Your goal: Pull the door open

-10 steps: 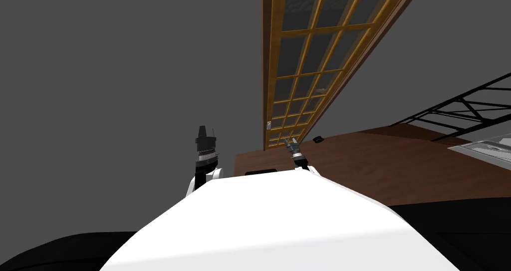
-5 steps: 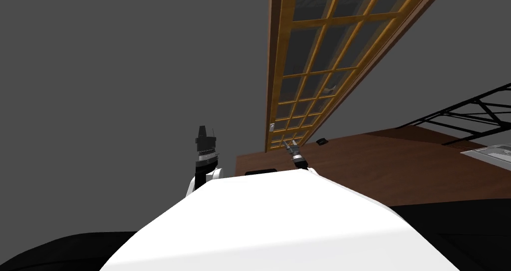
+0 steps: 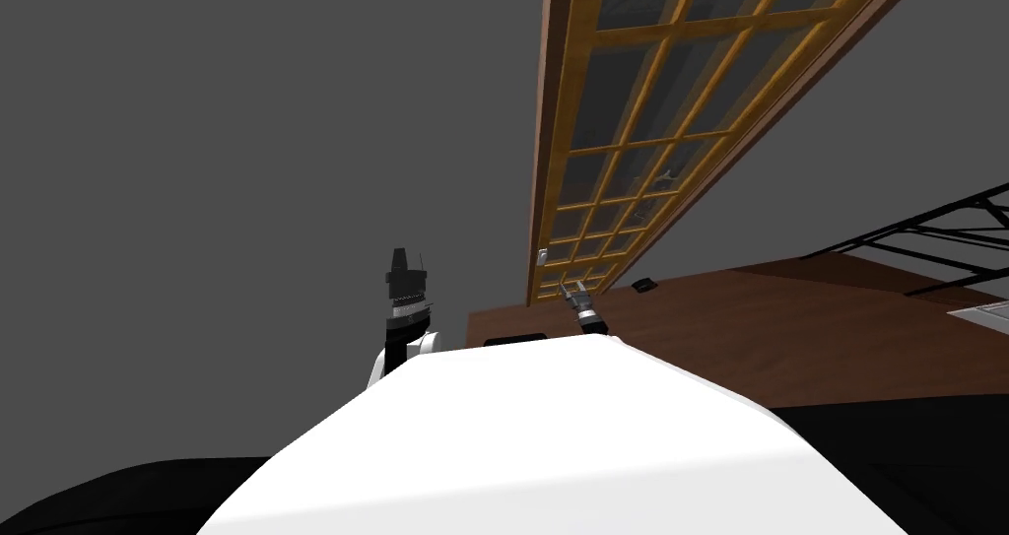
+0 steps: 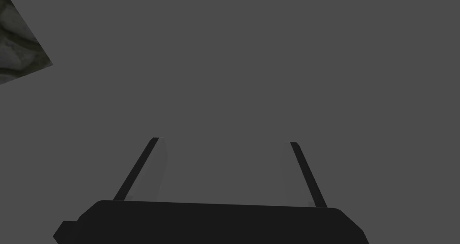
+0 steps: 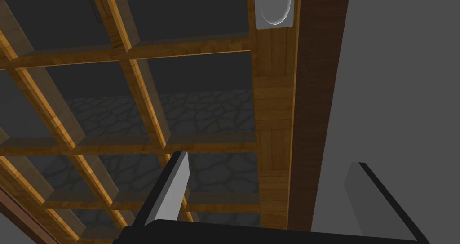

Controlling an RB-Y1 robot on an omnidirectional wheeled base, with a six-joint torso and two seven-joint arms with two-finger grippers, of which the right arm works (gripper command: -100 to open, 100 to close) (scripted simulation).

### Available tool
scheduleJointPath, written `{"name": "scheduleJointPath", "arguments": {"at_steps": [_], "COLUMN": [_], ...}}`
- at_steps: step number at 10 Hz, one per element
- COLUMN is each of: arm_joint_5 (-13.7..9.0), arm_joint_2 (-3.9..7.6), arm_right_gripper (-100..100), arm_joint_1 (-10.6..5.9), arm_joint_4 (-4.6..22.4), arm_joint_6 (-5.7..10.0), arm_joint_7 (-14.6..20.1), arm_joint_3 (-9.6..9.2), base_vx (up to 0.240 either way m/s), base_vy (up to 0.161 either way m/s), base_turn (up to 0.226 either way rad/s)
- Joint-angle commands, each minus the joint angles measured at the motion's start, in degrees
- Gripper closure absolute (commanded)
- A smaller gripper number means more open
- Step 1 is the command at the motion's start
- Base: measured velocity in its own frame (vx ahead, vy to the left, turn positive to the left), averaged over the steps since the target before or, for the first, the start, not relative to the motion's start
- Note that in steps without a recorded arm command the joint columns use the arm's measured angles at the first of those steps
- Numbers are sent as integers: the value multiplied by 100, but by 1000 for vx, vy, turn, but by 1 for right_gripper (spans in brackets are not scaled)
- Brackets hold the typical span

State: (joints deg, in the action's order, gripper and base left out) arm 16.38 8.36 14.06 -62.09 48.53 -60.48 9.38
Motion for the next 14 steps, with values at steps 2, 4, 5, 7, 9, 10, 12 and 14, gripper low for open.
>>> {"name": "scheduleJointPath", "arguments": {"at_steps": [2, 4, 5, 7, 9, 10, 12, 14], "arm_joint_5": [38, 65, 85, 104, 105, 54, -10, -110], "arm_joint_2": [14, 21, 26, 30, 47, 66, 86, 117], "arm_right_gripper": [-100, -100, -100, -100, -100, -100, -100, -100], "arm_joint_1": [-59, -93, -120, -144, -159, -198, -241, -310], "arm_joint_4": [327, 532, 695, 838, 890, 969, 1048, 1173], "arm_joint_6": [123, 197, 256, 307, 321, 346, 361, 384], "arm_joint_7": [-229, -373, -486, -586, -596, -641, -680, -742], "arm_joint_3": [27, 43, 56, 67, 74, 63, 49, 26], "base_vx": [142, 148, 160, 115, 73, 125, 173, 177], "base_vy": [37, 22, 5, 19, 13, 14, -7, 6], "base_turn": [24, 19, 23, 12, 8, 59, 53, 48]}}
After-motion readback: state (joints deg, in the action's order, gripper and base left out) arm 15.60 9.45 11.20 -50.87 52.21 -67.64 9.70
